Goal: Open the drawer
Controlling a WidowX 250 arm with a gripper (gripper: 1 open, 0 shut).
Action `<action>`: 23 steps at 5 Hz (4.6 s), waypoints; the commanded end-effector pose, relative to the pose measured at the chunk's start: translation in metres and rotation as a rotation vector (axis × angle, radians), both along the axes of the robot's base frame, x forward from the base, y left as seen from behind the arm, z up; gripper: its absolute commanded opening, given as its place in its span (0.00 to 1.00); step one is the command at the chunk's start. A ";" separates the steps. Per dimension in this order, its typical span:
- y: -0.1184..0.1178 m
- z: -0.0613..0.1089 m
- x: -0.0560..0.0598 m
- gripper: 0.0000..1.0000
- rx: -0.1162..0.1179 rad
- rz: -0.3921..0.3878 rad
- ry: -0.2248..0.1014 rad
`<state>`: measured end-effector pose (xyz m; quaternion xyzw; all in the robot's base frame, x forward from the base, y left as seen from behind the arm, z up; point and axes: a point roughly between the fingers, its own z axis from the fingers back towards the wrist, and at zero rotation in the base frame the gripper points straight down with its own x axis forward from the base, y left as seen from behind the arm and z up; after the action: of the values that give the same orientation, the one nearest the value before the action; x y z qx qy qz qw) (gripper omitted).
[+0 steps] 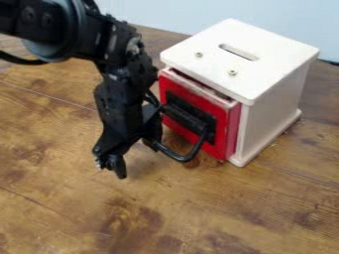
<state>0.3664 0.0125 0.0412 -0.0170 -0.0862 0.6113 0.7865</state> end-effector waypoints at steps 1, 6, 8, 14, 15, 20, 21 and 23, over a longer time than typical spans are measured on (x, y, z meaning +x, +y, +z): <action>0.006 0.017 0.008 1.00 0.005 0.017 -0.029; 0.007 0.020 0.012 1.00 -0.028 0.080 0.009; 0.007 0.020 0.012 1.00 -0.042 0.099 0.020; 0.011 0.026 0.000 0.00 0.000 0.171 0.035; 0.012 0.025 -0.004 0.00 0.012 0.184 0.043; 0.022 0.022 -0.016 0.00 0.062 0.237 0.067; 0.024 0.021 -0.017 0.00 0.069 0.244 0.072; 0.028 0.019 -0.019 0.00 0.080 0.253 0.082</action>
<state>0.3549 0.0258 0.0486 0.0430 -0.0748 0.6574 0.7486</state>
